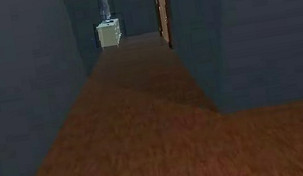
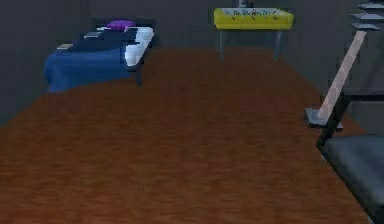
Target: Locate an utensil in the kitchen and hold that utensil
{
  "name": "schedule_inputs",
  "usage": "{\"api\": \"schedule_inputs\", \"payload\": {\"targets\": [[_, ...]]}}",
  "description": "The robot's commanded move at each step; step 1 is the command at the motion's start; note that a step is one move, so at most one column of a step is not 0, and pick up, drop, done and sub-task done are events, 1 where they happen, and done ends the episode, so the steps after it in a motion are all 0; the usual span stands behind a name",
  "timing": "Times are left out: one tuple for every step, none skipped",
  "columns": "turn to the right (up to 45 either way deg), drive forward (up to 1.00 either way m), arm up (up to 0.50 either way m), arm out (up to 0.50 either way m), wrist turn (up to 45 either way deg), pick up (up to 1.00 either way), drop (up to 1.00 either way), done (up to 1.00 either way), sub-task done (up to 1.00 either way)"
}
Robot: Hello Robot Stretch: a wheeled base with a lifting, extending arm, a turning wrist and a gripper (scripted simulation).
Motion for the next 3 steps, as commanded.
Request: {"api": "schedule_inputs", "payload": {"targets": [[0.0,1.00,0.00,0.00,0.0,0.00,0.00,0.00,0.00],[0.0,1.00,0.00,0.00,0.0,0.00,0.00,0.00,0.00],[0.0,1.00,0.00,0.00,0.0,0.00,0.00,0.00,0.00]]}}
